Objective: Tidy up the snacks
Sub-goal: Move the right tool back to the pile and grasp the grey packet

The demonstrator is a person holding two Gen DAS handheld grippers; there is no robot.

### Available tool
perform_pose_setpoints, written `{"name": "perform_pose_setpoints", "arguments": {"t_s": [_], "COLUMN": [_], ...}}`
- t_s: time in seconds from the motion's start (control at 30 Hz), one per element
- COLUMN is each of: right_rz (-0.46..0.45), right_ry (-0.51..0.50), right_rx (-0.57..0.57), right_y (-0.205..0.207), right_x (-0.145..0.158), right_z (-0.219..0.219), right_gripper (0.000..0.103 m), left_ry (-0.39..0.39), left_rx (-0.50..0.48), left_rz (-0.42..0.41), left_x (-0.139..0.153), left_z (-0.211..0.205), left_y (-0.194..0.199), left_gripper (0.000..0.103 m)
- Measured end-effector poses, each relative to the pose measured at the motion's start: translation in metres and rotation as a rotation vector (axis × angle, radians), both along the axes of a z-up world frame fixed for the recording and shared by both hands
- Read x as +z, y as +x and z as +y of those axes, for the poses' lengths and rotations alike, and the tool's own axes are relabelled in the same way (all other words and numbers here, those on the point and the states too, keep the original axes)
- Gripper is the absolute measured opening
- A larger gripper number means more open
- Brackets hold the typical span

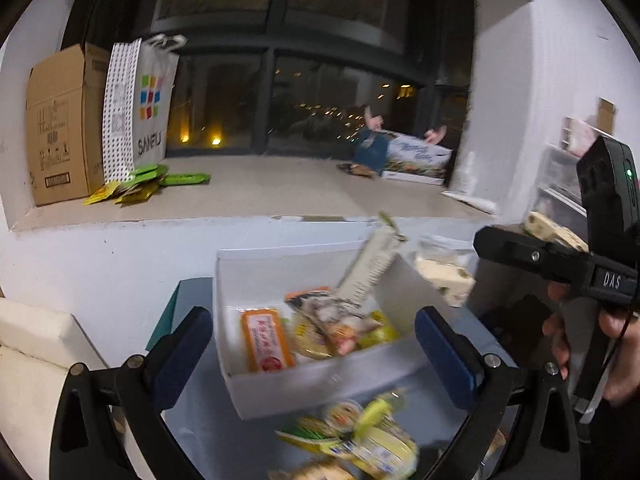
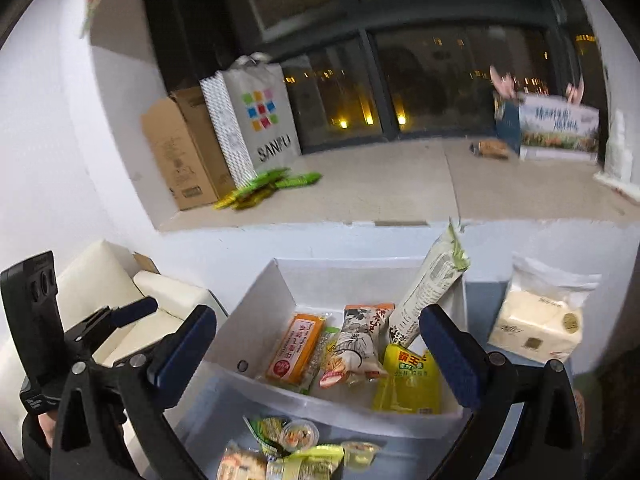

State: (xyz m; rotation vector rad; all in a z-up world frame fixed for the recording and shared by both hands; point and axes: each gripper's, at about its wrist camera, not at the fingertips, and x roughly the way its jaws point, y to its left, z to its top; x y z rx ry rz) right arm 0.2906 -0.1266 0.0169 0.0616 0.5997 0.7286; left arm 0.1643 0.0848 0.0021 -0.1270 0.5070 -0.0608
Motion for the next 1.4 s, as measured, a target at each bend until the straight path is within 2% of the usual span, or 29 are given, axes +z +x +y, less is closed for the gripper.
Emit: {"name": "perform_pose_setpoints", "arguments": {"t_s": [0.1,0.27,0.4,0.47,0.63,0.87,1.03,1.13,1.23,1.4], "right_rz": [-0.04,-0.133,-0.146,-0.147,-0.111,-0.102,-0.055,0.006,0.036,0.025], "right_ry": [0.019,0.025,0.009,0.009,-0.026,-0.086,-0.143,-0.197,-0.302,-0.387], "right_rx": [0.025,0.053,0.063,0.023,-0.017,0.051,0.172,0.256,0.29,0.377], "right_y": [-0.032,-0.092,-0.133,-0.155,-0.18,-0.186,-0.171,-0.154,-0.139,-0.129], "right_x": [0.008,0.009,-0.002,-0.014,-0.045,-0.066,-0.086,-0.104,-0.122,-0.145], "right_z": [-0.016,-0.056,-0.091,-0.113,-0.141,-0.132,-0.106,-0.088,-0.071,-0.051], "right_gripper": [0.103,0.103,0.103,0.103,0.103,0.103,0.103,0.103,0.103,0.103], "left_ry": [0.015,-0.017,-0.056,-0.076,-0.062,-0.065,-0.057,-0.053,-0.048,-0.013], "left_rx": [-0.004,-0.019,-0.015,-0.014,-0.047,-0.072,-0.076,-0.079,-0.092,-0.113], "left_rz": [-0.022,-0.051,-0.017,0.007,0.033,0.025,0.032,0.04,0.042,0.052], "left_x": [0.0,-0.003,-0.018,-0.028,-0.04,-0.037,-0.042,-0.046,-0.047,-0.053], "left_z": [-0.017,-0.031,-0.036,-0.038,-0.049,-0.056,-0.054,-0.052,-0.053,-0.058], "left_y": [-0.034,-0.089,-0.119,-0.13,-0.145,-0.148,-0.148,-0.151,-0.155,-0.161], "left_gripper": [0.103,0.103,0.103,0.103,0.103,0.103,0.103,0.103,0.103,0.103]}}
